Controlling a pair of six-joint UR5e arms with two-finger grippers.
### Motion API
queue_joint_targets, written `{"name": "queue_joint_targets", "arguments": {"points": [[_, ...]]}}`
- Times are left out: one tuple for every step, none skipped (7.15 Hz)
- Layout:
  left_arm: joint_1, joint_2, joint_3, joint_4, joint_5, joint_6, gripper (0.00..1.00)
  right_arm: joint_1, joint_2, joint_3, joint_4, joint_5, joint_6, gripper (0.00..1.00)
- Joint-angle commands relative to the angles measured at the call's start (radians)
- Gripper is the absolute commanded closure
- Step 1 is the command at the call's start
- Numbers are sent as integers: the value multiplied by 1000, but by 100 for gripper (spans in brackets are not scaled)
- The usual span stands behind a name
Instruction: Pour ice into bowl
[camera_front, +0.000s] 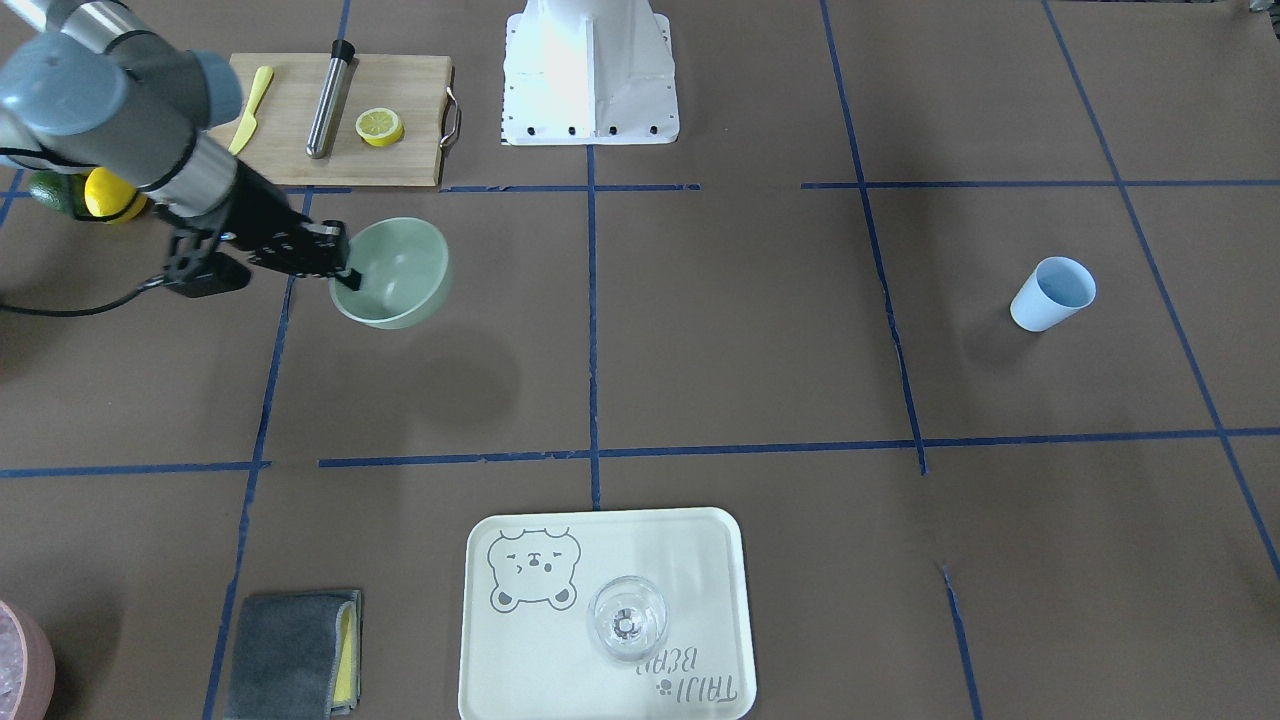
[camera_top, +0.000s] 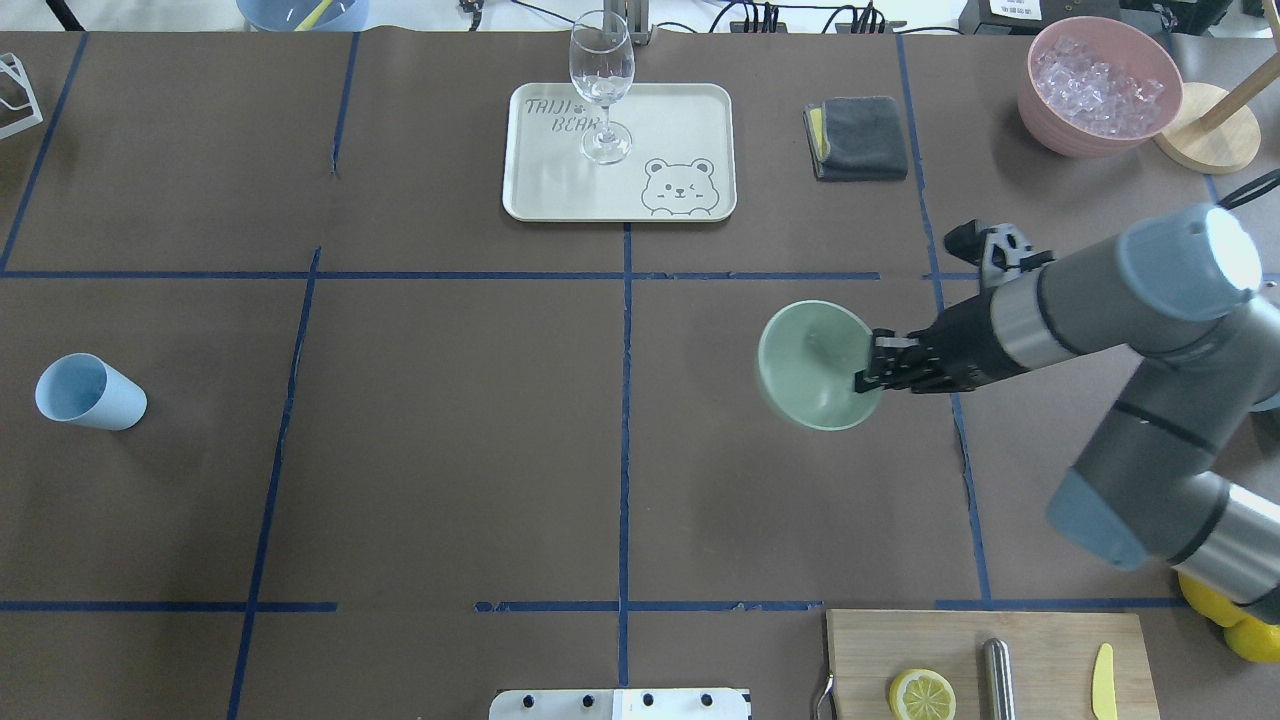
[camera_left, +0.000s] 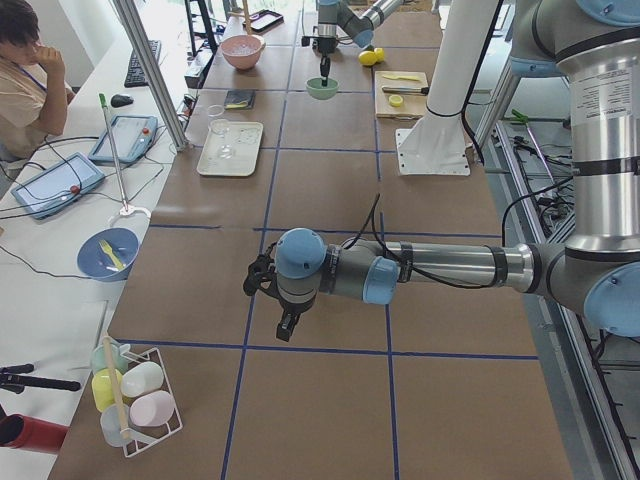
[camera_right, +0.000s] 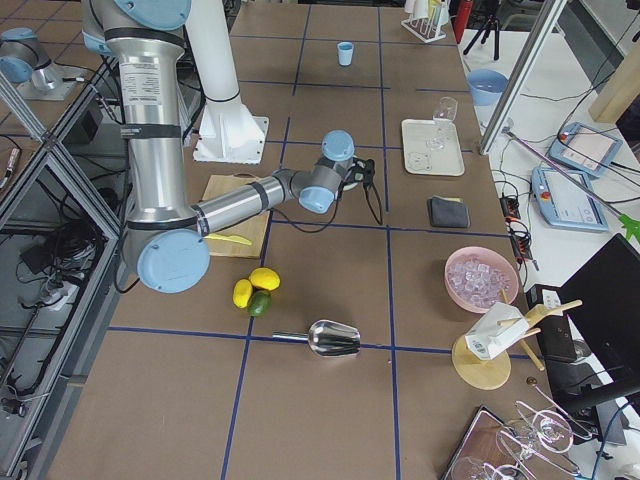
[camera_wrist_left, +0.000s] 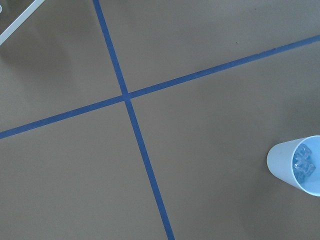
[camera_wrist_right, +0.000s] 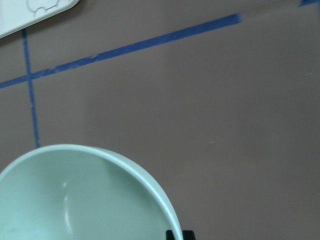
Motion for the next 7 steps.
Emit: {"name": "queue_joint_targets", "arguments": {"points": [[0,0,-1,0,-2,0,0,-234,287,-81,-165,-256,169,100],[0,1,-4,0,-5,0,0,-269,407,-206,-183,-323,227,100],[0,2,-2,0,-5,0,0,-298,468,-287,-184,-363,253,100],[2,2,-2,0,-5,0,0,-304,476,-304,-188,-375,255,100],[0,3,-2,0,-5,0,0,-309,478,-318,-189,-377,252,100],[2,3,-2,0,-6,0,0,-309,485,-326,-191,-377,255,100],[2,3,-2,0,-5,0,0,-307,488,-327,-191,-377,260,87]]}}
